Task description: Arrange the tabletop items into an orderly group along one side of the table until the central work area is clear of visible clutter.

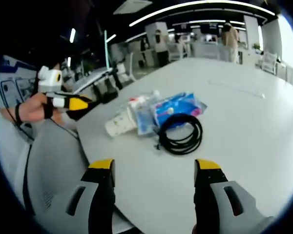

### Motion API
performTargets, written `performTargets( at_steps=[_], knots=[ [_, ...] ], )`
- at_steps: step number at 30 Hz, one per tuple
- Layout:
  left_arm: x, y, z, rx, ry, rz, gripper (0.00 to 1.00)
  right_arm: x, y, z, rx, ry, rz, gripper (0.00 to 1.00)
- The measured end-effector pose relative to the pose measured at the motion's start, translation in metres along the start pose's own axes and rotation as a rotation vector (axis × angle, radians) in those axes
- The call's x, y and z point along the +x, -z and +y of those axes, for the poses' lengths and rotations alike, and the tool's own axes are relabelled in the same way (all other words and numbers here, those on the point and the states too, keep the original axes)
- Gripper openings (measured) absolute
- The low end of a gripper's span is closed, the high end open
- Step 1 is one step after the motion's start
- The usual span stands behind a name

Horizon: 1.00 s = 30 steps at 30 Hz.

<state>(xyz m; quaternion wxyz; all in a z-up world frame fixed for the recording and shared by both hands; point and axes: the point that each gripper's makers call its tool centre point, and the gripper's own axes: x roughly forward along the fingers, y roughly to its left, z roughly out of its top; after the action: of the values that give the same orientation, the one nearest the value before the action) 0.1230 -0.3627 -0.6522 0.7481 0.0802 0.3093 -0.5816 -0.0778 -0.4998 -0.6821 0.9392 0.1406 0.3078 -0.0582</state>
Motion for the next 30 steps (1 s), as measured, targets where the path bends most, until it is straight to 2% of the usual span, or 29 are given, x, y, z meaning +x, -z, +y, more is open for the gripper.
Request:
performTargets(
  at_steps=[5,15,18,30],
  knots=[
    [0.001,-0.001,-0.007,0.009,-0.001,-0.005,0.57,-0.002,0.0,-0.006,0.011,0.009,-0.017,0.64],
    [0.004,0.004,-0.005,0.028,-0.008,0.011,0.56,-0.003,0.01,-0.006,0.017,0.008,-0.025,0.64],
    [0.002,0.005,-0.002,0.004,-0.02,0.011,0.52,-0.001,0.014,-0.007,0.023,0.015,-0.013,0.64],
    [0.004,0.007,0.007,-0.02,-0.034,0.02,0.51,0.011,0.007,0.0,0.036,0.007,-0.028,0.65]
  ],
)
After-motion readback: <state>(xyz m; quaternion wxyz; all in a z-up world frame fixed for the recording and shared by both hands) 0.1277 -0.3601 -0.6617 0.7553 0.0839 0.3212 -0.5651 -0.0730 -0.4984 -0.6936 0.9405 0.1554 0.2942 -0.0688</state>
